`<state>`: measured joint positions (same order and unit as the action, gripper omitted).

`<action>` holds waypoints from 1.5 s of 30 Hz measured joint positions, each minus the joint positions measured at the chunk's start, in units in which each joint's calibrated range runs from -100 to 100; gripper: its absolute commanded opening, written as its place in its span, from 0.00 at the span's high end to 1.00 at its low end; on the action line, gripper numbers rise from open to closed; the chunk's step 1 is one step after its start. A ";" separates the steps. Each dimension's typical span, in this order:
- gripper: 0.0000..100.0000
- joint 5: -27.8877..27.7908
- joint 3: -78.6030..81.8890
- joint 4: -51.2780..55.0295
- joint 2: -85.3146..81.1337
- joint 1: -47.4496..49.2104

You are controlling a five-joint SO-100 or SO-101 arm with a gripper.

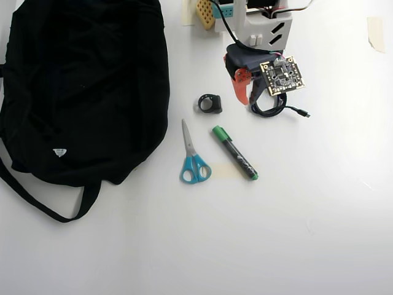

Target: Put the green marker into the black bag

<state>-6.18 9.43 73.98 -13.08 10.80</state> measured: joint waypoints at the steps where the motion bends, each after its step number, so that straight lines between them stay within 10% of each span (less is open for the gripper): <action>1: 0.98 -1.27 0.00 0.00 0.00 -0.66; 16: 0.83 -10.99 0.55 0.00 0.00 -3.23; 45: 0.75 -11.23 -6.76 -4.21 20.26 -1.54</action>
<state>-17.41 2.67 69.77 7.18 9.26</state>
